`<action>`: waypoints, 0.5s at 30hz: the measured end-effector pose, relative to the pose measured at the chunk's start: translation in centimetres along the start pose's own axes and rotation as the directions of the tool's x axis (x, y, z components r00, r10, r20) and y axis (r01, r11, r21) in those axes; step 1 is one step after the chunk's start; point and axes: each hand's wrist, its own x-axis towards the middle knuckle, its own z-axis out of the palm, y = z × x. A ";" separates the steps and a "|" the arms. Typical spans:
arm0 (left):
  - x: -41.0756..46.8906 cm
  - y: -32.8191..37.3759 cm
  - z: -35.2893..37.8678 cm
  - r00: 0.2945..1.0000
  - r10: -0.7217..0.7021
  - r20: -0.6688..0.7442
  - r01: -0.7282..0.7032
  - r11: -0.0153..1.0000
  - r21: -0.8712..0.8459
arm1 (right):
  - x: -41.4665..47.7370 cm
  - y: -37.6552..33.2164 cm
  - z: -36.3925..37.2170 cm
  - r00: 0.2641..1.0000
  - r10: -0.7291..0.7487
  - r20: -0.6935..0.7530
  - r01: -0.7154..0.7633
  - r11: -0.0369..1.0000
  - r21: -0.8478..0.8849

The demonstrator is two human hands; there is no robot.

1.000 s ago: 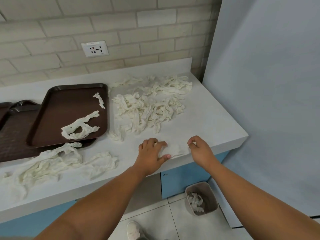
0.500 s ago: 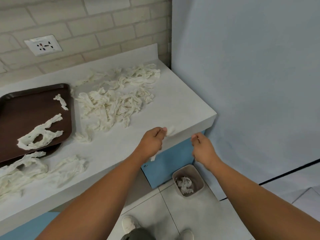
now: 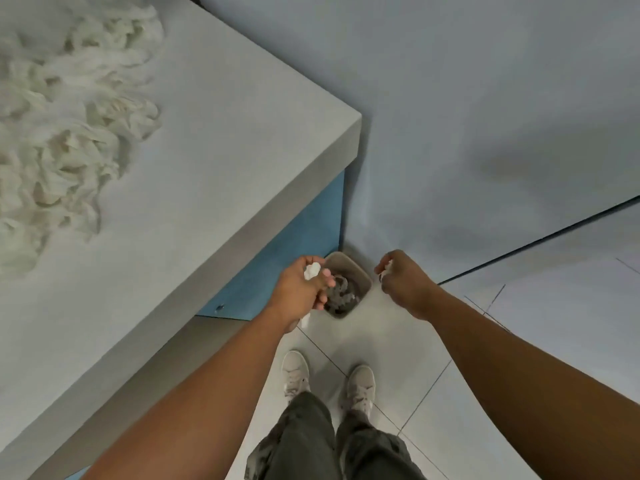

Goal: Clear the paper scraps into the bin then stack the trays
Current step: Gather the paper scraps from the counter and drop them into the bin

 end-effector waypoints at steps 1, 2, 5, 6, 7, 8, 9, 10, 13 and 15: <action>1.4 -1.1 0.3 1.000 -0.021 0.011 0.021 0.999 0.025 | 1.3 1.2 0.4 1.000 0.012 -0.008 -0.012 1.000 0.007; 2.7 -2.2 0.7 0.998 -0.055 0.016 0.053 0.996 0.072 | 2.5 2.5 0.8 1.000 0.026 -0.009 -0.026 1.000 0.014; 7.3 -5.6 1.5 0.986 -0.163 -0.017 0.162 0.958 0.238 | 6.3 5.9 2.5 0.996 0.084 0.017 -0.084 0.996 0.035; 8.9 -6.9 1.8 0.979 -0.200 -0.030 0.199 0.935 0.295 | 7.4 6.9 3.3 0.994 0.106 0.034 -0.107 0.993 0.041; 10.4 -8.3 2.1 0.970 -0.239 -0.032 0.236 0.915 0.328 | 8.5 8.0 4.1 0.991 0.122 0.046 -0.124 0.991 0.045; 11.8 -9.6 2.4 0.958 -0.284 -0.022 0.276 0.905 0.323 | 9.7 9.3 5.0 0.991 0.127 0.050 -0.129 0.991 0.045; 13.4 -11.0 2.7 0.945 -0.326 -0.013 0.315 0.903 0.291 | 11.0 10.4 5.8 0.990 0.131 0.050 -0.133 0.990 0.045; 14.8 -12.3 2.9 0.929 -0.369 -0.008 0.358 0.895 0.268 | 12.2 11.6 6.6 0.990 0.129 0.053 -0.131 0.990 0.042; 19.0 -16.8 3.6 0.908 -0.413 -0.073 0.413 0.850 0.327 | 15.1 14.9 8.4 0.990 0.134 0.044 -0.139 0.985 0.107; 21.7 -19.7 4.1 0.901 -0.394 -0.181 0.434 0.819 0.376 | 16.8 16.8 9.2 0.986 0.166 0.019 -0.166 0.967 0.195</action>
